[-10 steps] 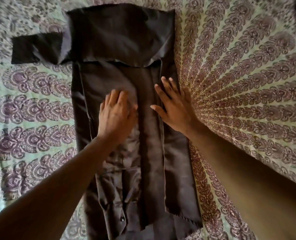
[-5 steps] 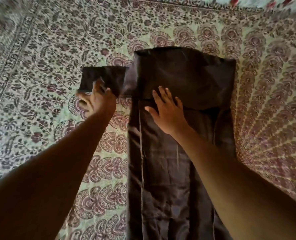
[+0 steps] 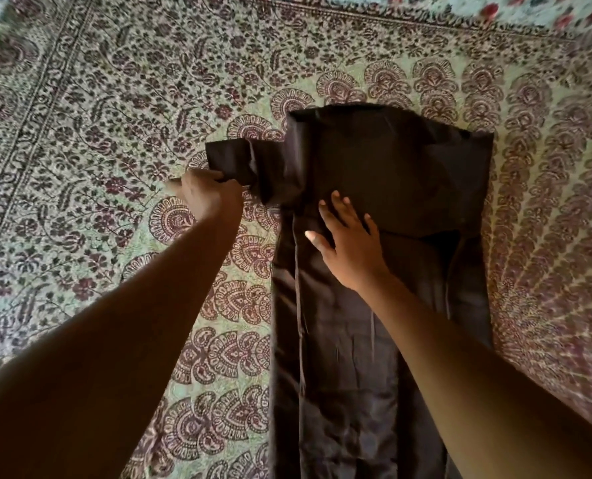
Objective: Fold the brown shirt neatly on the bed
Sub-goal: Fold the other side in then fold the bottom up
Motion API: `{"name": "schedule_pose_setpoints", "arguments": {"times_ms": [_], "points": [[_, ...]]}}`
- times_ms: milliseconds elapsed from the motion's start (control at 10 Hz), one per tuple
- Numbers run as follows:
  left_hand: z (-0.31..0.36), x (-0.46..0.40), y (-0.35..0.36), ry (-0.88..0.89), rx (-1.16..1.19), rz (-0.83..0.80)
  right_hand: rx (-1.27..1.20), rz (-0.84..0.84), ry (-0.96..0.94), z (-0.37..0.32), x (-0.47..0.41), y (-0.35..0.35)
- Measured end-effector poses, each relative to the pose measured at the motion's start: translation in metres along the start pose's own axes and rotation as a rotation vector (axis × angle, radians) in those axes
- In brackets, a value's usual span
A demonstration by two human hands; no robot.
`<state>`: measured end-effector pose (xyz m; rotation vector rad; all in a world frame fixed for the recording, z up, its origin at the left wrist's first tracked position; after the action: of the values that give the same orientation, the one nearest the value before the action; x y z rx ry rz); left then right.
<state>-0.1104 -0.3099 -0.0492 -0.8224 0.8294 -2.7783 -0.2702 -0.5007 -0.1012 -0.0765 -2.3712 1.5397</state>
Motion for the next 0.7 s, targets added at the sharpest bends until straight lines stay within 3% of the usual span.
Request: {"name": "schedule_pose_setpoints", "arguments": {"times_ms": [100,200,300,400,500,600,700], "points": [[-0.014,0.000,0.002,-0.164,0.215,0.014,-0.058,-0.035,-0.023,0.004,-0.001,-0.003],[-0.005,0.015,0.010,-0.086,0.424,-0.102,-0.208,-0.058,-0.026,0.005,-0.003,-0.017],[0.023,0.059,0.024,0.095,0.542,-0.400,-0.449,0.128,0.007,0.014,0.007,-0.045],[0.039,0.117,0.048,0.058,0.574,-0.805,-0.765,0.467,0.182,0.039,0.026,-0.078],[0.035,0.178,0.072,0.079,0.360,-1.088,-1.548,0.473,0.467,0.070,0.046,-0.091],[0.015,0.235,0.092,0.155,0.059,-1.323,-1.748,0.259,0.432,0.102,0.073,-0.102],[-0.013,0.285,0.109,0.227,-0.166,-1.388,-1.480,0.052,0.417,0.125,0.121,-0.103]]}}
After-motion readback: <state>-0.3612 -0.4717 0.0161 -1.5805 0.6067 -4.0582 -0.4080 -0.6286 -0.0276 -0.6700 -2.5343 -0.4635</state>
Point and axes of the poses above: each hand's wrist, its own x-axis away from the middle knuckle, its own y-axis out of the palm, z = x × y, the point moved 6 cm from there along -x, towards the middle knuckle, and after that the axes turned 7 degrees about -y, right-handed, at the moved point
